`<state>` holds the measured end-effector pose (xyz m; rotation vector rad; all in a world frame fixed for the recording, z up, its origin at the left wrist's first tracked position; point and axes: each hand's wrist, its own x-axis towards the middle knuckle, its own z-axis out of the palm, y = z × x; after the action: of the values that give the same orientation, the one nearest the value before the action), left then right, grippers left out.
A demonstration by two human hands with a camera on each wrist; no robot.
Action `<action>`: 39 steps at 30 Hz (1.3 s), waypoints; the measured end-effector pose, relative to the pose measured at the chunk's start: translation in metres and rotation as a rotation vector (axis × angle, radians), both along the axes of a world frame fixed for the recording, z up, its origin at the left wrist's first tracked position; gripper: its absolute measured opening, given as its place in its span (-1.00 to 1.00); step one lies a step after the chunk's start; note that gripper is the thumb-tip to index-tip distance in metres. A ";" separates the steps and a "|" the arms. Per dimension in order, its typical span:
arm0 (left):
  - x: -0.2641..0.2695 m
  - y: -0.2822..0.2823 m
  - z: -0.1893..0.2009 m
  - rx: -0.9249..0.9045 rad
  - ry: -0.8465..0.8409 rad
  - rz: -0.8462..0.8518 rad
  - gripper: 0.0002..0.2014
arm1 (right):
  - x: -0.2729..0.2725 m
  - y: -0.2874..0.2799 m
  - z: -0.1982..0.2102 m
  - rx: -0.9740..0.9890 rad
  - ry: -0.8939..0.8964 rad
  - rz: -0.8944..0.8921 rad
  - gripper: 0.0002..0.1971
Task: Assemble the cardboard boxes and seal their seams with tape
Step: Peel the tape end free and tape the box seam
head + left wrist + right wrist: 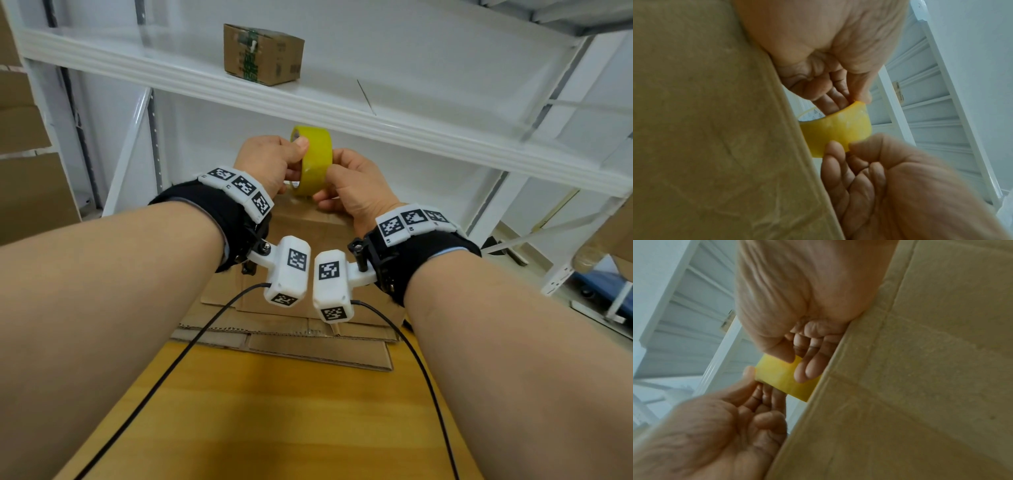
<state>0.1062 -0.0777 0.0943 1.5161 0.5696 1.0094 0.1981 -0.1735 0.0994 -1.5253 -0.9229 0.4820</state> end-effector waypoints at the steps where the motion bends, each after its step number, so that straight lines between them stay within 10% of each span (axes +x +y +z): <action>1: 0.000 0.000 0.000 -0.004 -0.005 -0.001 -0.73 | 0.001 0.000 0.000 -0.004 -0.001 0.003 -0.80; 39: -0.001 0.002 -0.002 -0.025 -0.032 0.003 -0.74 | -0.001 0.001 0.001 0.017 0.030 0.011 -0.93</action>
<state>0.1054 -0.0754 0.0928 1.4749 0.5600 1.0236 0.1974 -0.1728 0.1000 -1.4950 -0.9108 0.5025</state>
